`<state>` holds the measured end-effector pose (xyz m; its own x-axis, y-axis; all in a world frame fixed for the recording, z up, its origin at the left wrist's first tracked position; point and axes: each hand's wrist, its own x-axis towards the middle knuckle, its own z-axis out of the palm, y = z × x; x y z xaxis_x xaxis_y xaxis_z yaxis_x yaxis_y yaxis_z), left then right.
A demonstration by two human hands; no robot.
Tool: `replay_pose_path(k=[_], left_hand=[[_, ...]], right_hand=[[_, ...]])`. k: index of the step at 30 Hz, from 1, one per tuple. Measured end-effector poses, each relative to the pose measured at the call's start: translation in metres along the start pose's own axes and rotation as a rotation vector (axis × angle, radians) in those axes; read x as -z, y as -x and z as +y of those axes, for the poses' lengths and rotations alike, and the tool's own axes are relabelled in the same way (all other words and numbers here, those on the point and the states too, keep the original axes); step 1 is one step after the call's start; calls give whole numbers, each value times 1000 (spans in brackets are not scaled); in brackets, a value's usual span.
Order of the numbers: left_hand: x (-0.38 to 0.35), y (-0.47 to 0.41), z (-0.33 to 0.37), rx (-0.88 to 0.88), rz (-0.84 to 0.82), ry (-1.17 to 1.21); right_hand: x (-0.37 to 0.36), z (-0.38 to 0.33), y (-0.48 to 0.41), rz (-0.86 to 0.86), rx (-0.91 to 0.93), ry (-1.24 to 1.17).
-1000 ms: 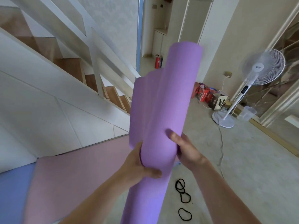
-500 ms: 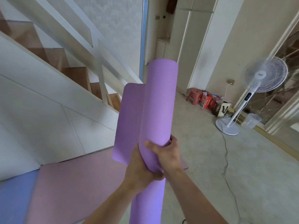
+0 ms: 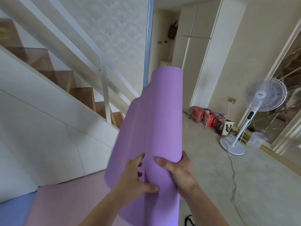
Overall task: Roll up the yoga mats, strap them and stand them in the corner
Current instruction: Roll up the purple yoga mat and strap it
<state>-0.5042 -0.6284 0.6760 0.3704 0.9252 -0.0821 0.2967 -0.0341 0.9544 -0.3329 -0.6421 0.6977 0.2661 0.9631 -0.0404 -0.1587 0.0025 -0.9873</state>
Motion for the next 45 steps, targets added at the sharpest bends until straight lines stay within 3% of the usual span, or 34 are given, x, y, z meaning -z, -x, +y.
replay_pose_path(k=[3, 5, 8, 11, 14, 16, 19, 22, 24, 28, 32, 35, 38, 42, 45], left_hand=[[-19, 4, -9, -48, 22, -67], [-24, 4, -17, -40, 8, 14], [-11, 7, -13, -68, 18, 151], [4, 14, -1, -85, -122, 236], [8, 19, 18, -109, -285, 289], [10, 16, 22, -66, -326, 272], [12, 10, 3, -6, -117, 20], [-11, 17, -5, -50, -48, -82], [-27, 18, -5, -81, 40, -53], [-15, 13, -7, -54, 117, 119], [4, 20, 3, -78, -140, 165], [12, 14, 9, -51, -311, 189], [17, 6, 7, -18, -346, 202], [8, 8, 6, -51, 31, 107], [-25, 21, 14, -126, 85, -120]], right_hand=[[-22, -1, 6, 184, 21, 214], [-30, 1, 11, 202, 23, 264], [-16, -3, 8, -33, -4, 69], [11, -16, -2, -327, -47, -42], [14, -16, 1, -435, -72, -125], [9, -10, 7, -391, -57, -145], [3, -7, 11, -117, -7, -131], [-14, -8, 12, 173, 38, 151], [-22, -7, 15, 216, 73, 273], [2, -14, 10, -117, 32, 33], [32, -19, -1, -426, -30, -44], [31, -10, 3, -504, -66, -131], [22, -8, 10, -441, 36, -176], [7, -14, 5, -45, 113, -77], [-10, -13, 6, 168, 100, 143]])
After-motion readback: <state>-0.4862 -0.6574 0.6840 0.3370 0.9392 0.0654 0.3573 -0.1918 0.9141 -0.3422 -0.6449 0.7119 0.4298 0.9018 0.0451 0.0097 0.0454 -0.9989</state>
